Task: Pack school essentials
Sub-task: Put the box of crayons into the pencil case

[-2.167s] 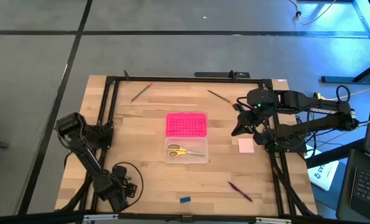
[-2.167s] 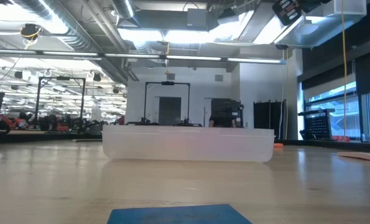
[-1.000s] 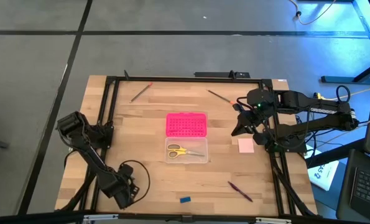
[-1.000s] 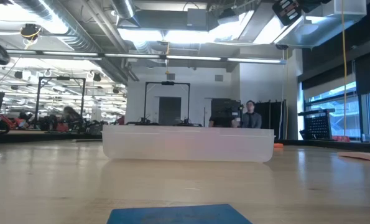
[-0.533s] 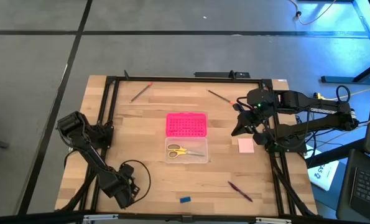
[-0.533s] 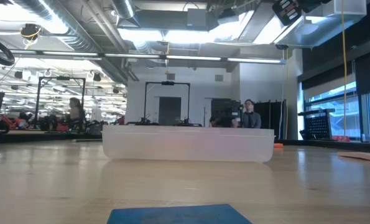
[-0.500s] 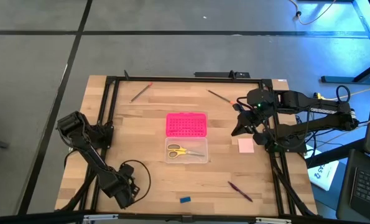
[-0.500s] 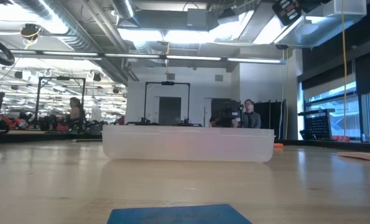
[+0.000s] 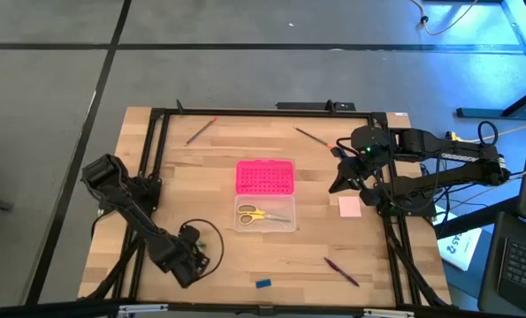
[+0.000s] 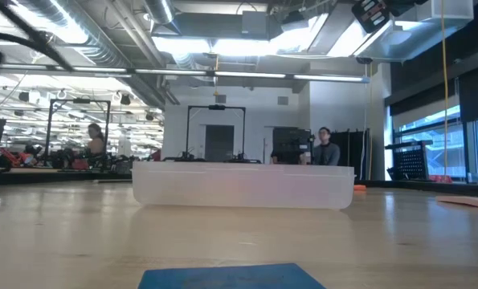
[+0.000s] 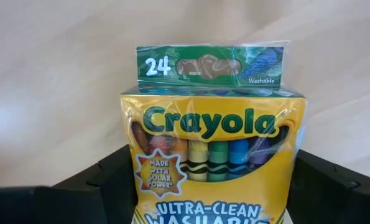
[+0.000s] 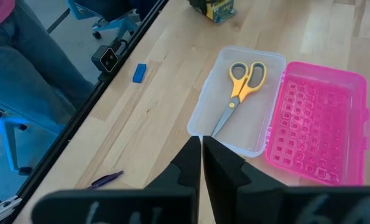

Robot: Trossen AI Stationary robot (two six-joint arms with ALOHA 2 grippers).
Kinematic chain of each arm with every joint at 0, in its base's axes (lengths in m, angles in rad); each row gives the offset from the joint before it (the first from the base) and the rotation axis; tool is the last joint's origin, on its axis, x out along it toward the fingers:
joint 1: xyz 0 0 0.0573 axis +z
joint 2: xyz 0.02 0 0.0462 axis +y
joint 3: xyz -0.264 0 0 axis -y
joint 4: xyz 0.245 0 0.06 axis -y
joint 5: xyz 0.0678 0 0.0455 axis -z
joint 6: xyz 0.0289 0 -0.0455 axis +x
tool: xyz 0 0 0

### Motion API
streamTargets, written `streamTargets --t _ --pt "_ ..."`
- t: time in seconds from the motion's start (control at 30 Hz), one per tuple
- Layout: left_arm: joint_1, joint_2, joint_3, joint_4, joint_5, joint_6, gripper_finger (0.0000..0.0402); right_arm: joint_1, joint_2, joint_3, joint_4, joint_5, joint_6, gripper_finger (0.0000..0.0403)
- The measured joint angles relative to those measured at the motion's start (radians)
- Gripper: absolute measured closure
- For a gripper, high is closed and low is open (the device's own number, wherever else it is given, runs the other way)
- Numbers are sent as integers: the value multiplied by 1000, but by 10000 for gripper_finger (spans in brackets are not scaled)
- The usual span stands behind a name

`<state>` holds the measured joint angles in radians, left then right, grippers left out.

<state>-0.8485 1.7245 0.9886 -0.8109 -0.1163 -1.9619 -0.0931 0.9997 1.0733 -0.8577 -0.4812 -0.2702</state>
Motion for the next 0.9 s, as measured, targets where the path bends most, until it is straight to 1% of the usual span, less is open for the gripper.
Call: streamTargets --t 0.2,0.47,0.7,0.9 --pt "72 -2 2 77 15 128 96 0 0 0 0 0 0 382" --pt "151 -18 8 92 21 244 97 0 0 0 0 0 0 382" --pt "203 -65 27 91 21 305 100 0 0 0 3 2 0 382" --pt "224 -142 27 93 23 321 100 0 0 0 4 1 0 382"
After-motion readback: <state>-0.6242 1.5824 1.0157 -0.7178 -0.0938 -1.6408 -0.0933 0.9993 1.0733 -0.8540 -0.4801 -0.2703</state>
